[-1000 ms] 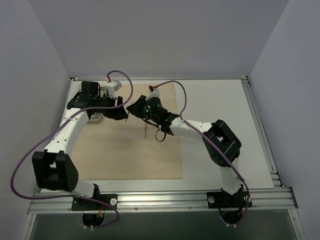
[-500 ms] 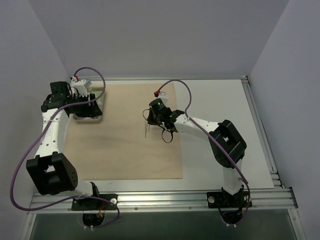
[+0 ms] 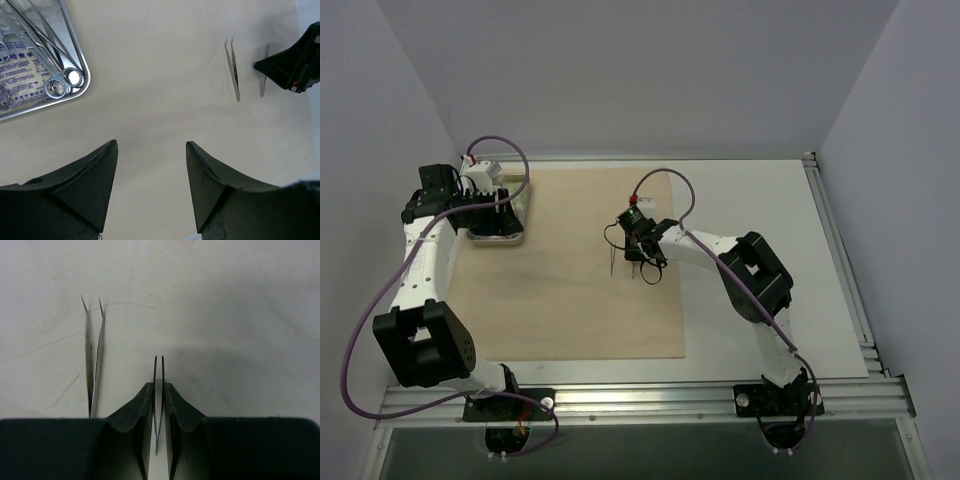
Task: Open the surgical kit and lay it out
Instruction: Place the medical item in the surgical kit.
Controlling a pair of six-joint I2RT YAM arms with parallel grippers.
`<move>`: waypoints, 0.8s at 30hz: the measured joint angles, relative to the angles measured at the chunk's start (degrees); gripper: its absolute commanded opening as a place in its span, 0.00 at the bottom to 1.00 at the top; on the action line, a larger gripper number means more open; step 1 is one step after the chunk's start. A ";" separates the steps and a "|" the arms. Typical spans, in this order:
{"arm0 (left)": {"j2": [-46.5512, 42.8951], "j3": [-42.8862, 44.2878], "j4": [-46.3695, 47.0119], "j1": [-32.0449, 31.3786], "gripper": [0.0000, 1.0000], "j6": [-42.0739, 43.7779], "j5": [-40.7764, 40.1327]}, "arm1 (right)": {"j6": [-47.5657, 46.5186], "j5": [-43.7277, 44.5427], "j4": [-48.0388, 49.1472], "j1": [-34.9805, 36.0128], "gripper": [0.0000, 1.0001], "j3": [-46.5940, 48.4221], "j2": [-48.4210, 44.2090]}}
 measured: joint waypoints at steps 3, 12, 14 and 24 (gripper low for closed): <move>0.33 -0.22 0.15 0.00 0.65 0.09 0.11 | 0.02 -0.02 -0.52 0.00 0.10 0.70 0.70; 1.38 -0.44 0.39 0.00 0.65 0.09 0.39 | 0.50 -0.55 -0.63 0.07 0.11 2.21 1.09; 1.40 -0.55 0.35 0.04 0.66 0.09 0.42 | 0.61 -0.61 -0.50 0.07 0.11 3.50 1.73; 1.49 -0.57 0.42 0.11 0.65 0.09 0.55 | 1.68 -1.68 1.18 0.00 0.14 4.22 4.04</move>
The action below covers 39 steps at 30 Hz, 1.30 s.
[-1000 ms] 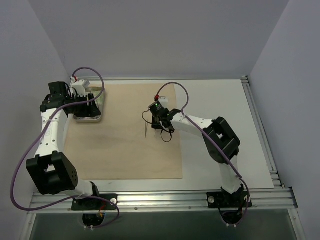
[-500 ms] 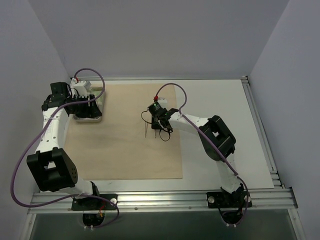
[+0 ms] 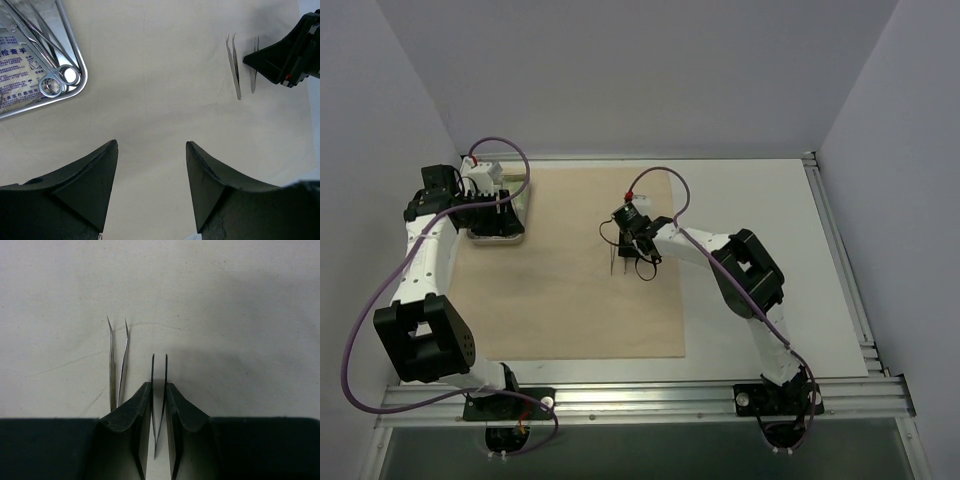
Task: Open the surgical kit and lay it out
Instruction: Place the medical item in the surgical kit.
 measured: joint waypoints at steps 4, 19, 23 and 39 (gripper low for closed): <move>0.33 0.00 -0.02 0.00 0.65 0.00 0.02 | 0.20 -0.50 0.59 -0.31 0.24 0.00 0.13; 0.61 0.00 -0.02 0.11 0.65 0.00 0.07 | 0.61 -0.68 1.57 -0.35 0.26 -0.20 0.13; 0.61 0.00 -0.04 0.13 0.65 0.00 0.17 | 1.20 0.24 3.19 -0.37 0.26 -1.40 -0.24; 0.74 0.00 -0.04 0.37 0.65 0.00 0.26 | -0.33 6.25 1.49 -0.26 0.20 -1.25 -2.54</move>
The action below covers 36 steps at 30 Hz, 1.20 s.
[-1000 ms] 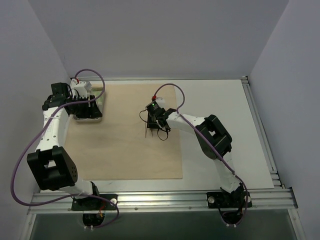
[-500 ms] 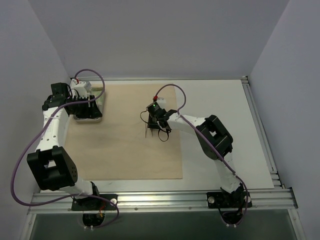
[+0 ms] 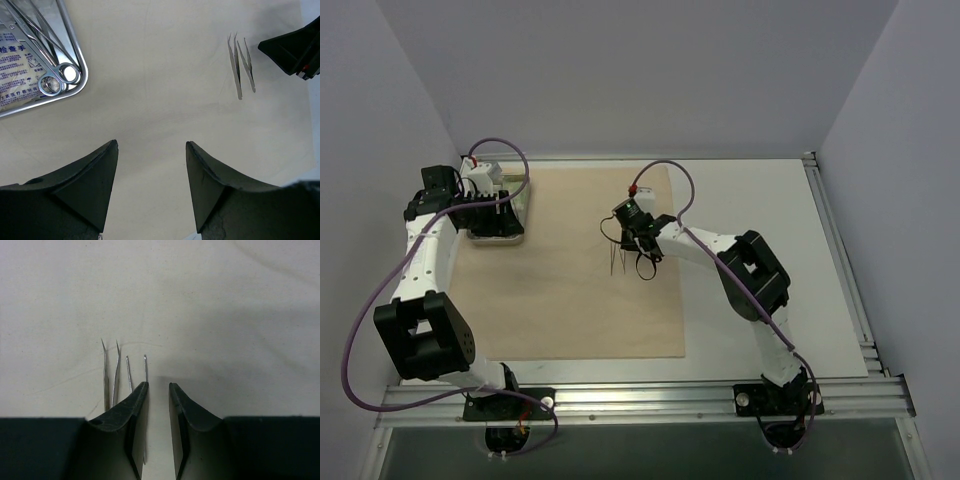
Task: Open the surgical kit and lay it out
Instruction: Place the medical item in the surgical kit.
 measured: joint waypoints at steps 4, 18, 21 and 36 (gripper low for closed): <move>0.20 0.00 -0.02 0.00 0.65 0.00 0.00 | -0.57 1.31 -0.63 0.35 0.19 1.49 0.07; 0.76 0.00 -0.02 0.00 0.65 -0.02 0.00 | -1.88 1.20 -1.46 0.50 0.18 3.82 4.28; 0.76 0.00 -0.02 0.00 0.65 -0.02 0.00 | -1.95 1.25 -1.33 0.68 0.18 3.82 4.66; 0.90 0.00 -0.02 0.00 0.65 -0.02 0.00 | -2.99 3.37 -1.20 2.01 0.15 3.82 4.63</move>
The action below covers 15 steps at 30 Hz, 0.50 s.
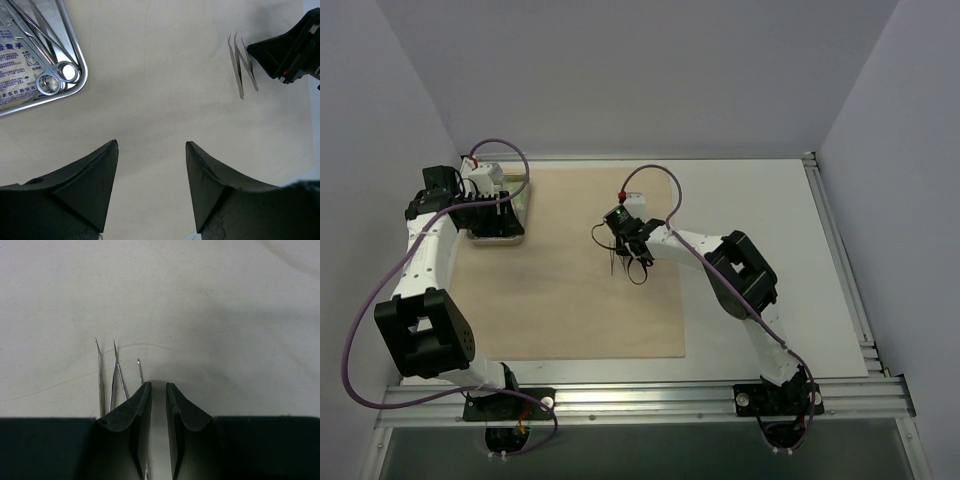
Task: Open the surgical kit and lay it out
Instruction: Place the medical item in the surgical kit.
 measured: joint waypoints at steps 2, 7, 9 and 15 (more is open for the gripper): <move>0.07 0.00 0.00 0.00 0.65 0.00 0.00 | -0.15 0.00 0.17 0.26 0.15 0.00 0.00; 0.09 0.00 0.00 0.00 0.65 0.00 0.00 | -0.15 -0.04 0.61 0.57 0.15 0.00 0.00; 0.09 0.00 0.00 0.00 0.65 0.00 0.00 | -0.15 0.00 0.74 0.59 0.15 0.00 0.00; 0.39 0.00 0.00 0.00 0.65 0.00 0.00 | -0.57 0.33 0.76 0.59 0.15 0.00 0.00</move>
